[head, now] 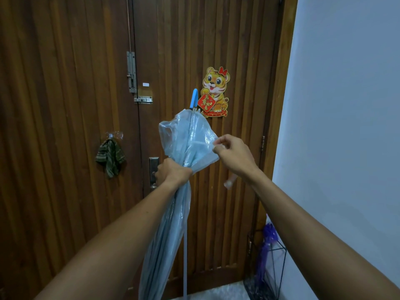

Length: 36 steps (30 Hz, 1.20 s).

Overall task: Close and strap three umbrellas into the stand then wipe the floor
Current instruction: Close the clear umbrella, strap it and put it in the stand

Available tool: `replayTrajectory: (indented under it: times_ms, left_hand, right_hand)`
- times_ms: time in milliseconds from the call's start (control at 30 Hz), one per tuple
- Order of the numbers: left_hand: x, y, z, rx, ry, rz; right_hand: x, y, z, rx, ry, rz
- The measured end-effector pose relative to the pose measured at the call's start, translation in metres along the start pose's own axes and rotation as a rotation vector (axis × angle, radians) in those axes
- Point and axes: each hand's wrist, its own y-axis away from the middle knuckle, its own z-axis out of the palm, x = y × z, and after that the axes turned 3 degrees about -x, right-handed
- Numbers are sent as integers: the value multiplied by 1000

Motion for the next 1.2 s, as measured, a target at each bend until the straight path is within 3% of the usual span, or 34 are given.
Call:
replayTrajectory:
  times_ms: [167, 433, 667, 1033, 1200]
  left_hand:
    - [2, -2, -4, -6, 43, -36]
    - [-1, 0, -9, -12, 75, -75]
    - [-7, 3, -13, -24, 54, -73]
    - [-11, 6, -18, -18, 79, -91]
    - [-12, 7, -23, -21, 110, -84]
  right_hand:
    - [7, 1, -1, 9, -153, -81]
    - [14, 4, -1, 38, -231, 13]
    - [12, 9, 3, 127, -157, -81]
    - [8, 14, 2, -52, -192, -92]
    - [6, 19, 2, -6, -111, -46]
